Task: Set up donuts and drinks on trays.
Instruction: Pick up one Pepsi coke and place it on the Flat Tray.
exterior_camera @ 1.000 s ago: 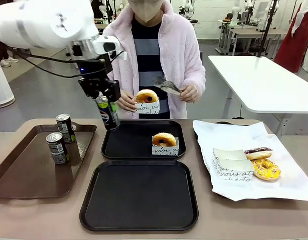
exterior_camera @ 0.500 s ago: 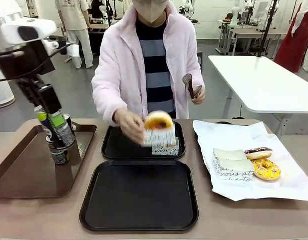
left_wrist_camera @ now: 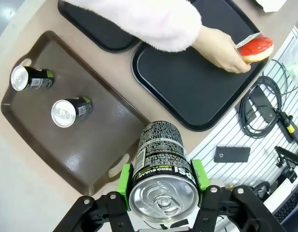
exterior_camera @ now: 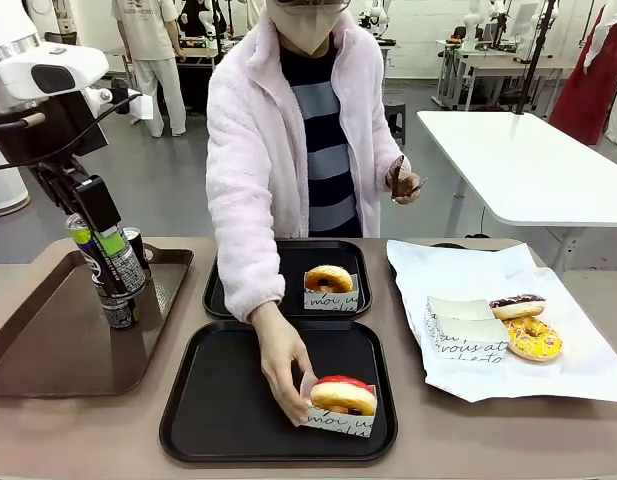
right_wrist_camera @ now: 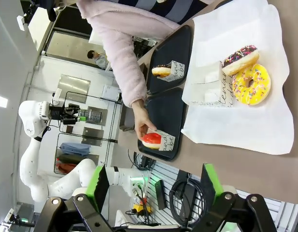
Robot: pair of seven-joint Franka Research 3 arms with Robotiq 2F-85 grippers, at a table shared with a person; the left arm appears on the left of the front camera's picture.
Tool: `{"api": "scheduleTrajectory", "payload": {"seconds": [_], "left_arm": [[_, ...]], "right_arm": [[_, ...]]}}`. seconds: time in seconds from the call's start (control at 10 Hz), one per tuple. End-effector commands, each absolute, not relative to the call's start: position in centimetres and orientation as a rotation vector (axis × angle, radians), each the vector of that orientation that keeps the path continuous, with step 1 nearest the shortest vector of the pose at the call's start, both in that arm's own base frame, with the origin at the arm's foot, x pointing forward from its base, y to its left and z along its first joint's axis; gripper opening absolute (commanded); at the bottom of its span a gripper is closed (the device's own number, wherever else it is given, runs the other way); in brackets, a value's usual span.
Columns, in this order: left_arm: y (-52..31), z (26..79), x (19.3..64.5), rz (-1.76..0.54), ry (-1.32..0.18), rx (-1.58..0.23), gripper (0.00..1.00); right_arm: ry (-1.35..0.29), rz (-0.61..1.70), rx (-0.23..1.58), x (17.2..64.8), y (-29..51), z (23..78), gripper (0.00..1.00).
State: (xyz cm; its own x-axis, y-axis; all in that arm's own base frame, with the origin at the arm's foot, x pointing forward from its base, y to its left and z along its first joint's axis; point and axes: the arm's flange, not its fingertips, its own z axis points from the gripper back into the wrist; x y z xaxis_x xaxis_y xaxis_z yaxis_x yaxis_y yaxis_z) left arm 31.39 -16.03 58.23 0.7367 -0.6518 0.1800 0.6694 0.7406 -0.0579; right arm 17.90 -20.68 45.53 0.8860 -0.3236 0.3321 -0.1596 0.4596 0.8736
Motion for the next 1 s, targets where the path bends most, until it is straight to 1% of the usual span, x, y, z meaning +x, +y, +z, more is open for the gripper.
{"api": "scheduleTrajectory", "payload": {"seconds": [0.0, 0.3, 0.4, 0.6, 0.7, 0.9], "left_arm": [[-16.1, 58.6, 32.0, -0.708, -0.176, -0.097, 0.59], [-16.9, 57.8, 34.5, -0.703, -0.148, -0.085, 0.59], [-17.8, 57.3, 36.2, -0.699, -0.142, -0.074, 0.59], [-20.3, 55.1, 41.3, -0.632, -0.163, -0.013, 0.59], [-22.0, 53.8, 43.6, -0.614, -0.135, -0.032, 0.59], [-25.1, 51.5, 47.7, -0.588, -0.114, -0.009, 0.59]], "right_arm": [[-0.522, -0.099, 1.122, 18.1, -20.8, 45.7, 1.0], [-0.522, -0.099, 1.122, 18.1, -20.8, 45.7, 1.0], [-0.522, -0.099, 1.122, 18.1, -20.8, 45.7, 1.0], [-0.522, -0.099, 1.122, 18.1, -20.8, 45.7, 1.0], [-0.522, -0.099, 1.122, 18.1, -20.8, 45.7, 1.0], [-0.522, -0.099, 1.122, 18.1, -20.8, 45.7, 1.0]]}}
